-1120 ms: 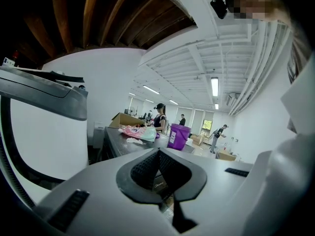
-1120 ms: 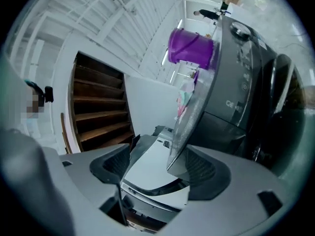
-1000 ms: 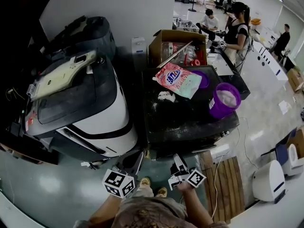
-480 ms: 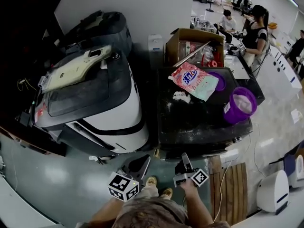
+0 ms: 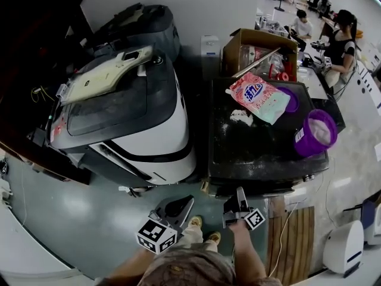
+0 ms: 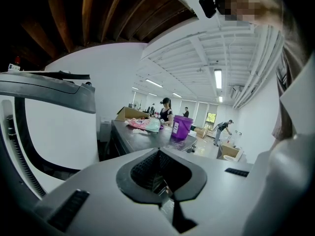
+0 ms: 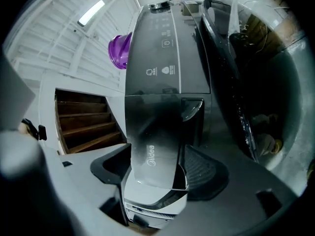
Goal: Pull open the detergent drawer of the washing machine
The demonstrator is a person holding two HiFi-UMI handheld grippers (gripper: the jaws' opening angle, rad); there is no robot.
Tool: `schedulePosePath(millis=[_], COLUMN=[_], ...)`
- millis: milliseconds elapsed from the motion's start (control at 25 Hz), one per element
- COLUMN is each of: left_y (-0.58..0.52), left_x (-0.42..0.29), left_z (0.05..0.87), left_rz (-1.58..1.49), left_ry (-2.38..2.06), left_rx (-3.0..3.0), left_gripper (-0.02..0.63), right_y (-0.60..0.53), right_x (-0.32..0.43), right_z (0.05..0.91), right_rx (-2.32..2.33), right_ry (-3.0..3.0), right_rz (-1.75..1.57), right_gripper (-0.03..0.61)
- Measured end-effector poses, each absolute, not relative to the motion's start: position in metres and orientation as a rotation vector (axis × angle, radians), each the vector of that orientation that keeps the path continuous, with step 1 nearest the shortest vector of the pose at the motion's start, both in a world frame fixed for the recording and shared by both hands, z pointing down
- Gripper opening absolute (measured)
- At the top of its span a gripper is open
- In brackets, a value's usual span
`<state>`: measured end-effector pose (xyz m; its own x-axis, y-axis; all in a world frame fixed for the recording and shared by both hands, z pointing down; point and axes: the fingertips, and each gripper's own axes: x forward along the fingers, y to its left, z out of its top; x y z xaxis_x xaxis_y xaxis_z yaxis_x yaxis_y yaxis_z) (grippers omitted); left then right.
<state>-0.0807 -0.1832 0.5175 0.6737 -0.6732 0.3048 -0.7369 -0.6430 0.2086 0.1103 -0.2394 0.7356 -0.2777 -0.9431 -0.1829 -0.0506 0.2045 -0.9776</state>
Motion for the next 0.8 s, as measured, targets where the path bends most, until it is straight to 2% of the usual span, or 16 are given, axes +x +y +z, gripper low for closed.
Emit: schedulePosePath(millis=[800], left_y=[-0.183], left_x=[-0.094], left_z=[0.531], left_rz=[0.367], left_ry=[-1.106], left_rx=[2.566], left_gripper=[0.02], right_y=[-0.258], right_x=[0.101], right_z=[0.725], right_rx=[-0.745], right_ry=[1.477], right_rz=[-1.083], right_gripper=[0.319])
